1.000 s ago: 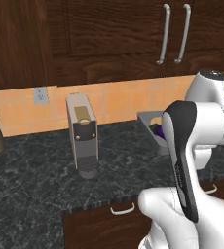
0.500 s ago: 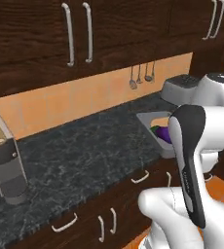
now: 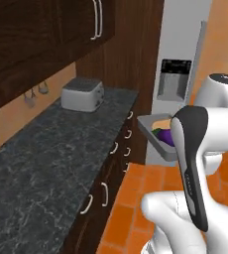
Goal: Take the meat container that has the shrimp and place it on the second highest rack of the freezer. Then take the vegetable container that has the eggplant and squash and place it on the highest rack of the freezer.
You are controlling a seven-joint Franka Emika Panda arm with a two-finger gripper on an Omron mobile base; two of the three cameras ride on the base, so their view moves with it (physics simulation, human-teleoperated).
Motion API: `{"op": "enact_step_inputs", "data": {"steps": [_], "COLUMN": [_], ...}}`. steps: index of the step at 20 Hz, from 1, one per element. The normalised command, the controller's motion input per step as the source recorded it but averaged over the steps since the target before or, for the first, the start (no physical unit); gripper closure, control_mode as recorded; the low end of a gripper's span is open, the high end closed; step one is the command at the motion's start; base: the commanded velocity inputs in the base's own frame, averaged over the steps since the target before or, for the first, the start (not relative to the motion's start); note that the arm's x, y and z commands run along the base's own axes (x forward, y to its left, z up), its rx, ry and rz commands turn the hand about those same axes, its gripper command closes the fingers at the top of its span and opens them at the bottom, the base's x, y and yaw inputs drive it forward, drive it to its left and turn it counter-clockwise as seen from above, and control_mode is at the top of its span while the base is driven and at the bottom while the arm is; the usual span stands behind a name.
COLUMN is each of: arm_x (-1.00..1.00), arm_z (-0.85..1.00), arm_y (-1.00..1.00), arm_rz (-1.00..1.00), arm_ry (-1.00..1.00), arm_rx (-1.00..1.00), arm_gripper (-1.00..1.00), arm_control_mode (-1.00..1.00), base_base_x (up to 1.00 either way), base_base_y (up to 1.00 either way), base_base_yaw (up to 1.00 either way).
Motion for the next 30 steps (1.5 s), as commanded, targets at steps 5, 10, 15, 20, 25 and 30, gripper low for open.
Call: {"op": "enact_step_inputs", "data": {"steps": [5, 10, 15, 20, 25, 30], "arm_x": [0.00, 0.00, 0.00, 0.00, 0.00, 0.00], "arm_z": [0.00, 0.00, 0.00, 0.00, 0.00, 0.00], "arm_y": [0.00, 0.00, 0.00, 0.00, 0.00, 0.00], "arm_rz": [0.00, 0.00, 0.00, 0.00, 0.00, 0.00], "arm_ry": [0.00, 0.00, 0.00, 0.00, 0.00, 0.00], "arm_rx": [0.00, 0.00, 0.00, 0.00, 0.00, 0.00], "arm_gripper": [1.00, 1.00, 1.00, 1.00, 1.00, 1.00], "arm_control_mode": [1.00, 1.00, 1.00, 1.00, 1.00, 1.00], "base_base_x": [0.00, 0.15, 0.58, 0.75, 0.94, 1.00], "base_base_y": [-0.20, -0.33, -0.32, -0.48, -0.57, -0.37], "base_base_yaw": [-0.91, -0.77, -0.40, -0.09, 0.06, 0.21]}}
